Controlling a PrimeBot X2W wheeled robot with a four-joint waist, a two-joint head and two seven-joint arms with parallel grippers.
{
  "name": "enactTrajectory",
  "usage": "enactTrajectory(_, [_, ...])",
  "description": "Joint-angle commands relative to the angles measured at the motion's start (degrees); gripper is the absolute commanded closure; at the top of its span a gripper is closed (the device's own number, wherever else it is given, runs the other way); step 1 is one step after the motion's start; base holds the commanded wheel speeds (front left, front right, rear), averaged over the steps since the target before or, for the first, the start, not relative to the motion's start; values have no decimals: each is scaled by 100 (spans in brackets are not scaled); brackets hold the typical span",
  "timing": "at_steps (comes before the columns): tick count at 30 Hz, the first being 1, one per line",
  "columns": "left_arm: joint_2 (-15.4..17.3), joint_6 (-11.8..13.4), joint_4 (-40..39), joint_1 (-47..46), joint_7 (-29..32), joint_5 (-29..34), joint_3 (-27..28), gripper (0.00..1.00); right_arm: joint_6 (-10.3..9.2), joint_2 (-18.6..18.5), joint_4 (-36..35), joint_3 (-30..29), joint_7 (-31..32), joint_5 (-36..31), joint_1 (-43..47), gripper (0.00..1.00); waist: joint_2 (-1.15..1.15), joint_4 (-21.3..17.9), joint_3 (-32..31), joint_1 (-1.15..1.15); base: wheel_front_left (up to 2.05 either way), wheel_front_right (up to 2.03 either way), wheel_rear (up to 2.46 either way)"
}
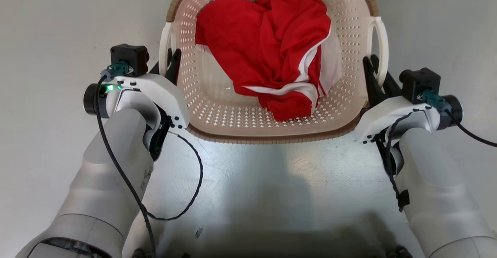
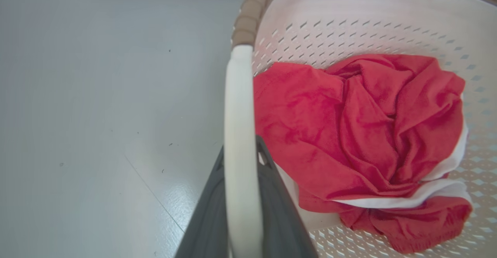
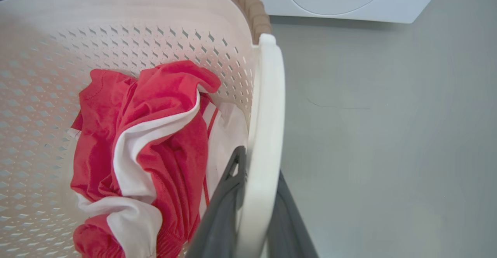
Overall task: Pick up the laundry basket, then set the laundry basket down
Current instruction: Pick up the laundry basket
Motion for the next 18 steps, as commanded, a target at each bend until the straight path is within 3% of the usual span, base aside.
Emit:
enactTrajectory(1, [230,-49,-54,151,-46,13,75,100,28,33,85,212,-20,42,227,100,0,-54,-93,0,0,0,0])
enactTrajectory(18, [193,-49,311,777,-46,3,-14,100,28,33,767,1286,73,1019,649,100,0,-361,-1206,0,0,0,0])
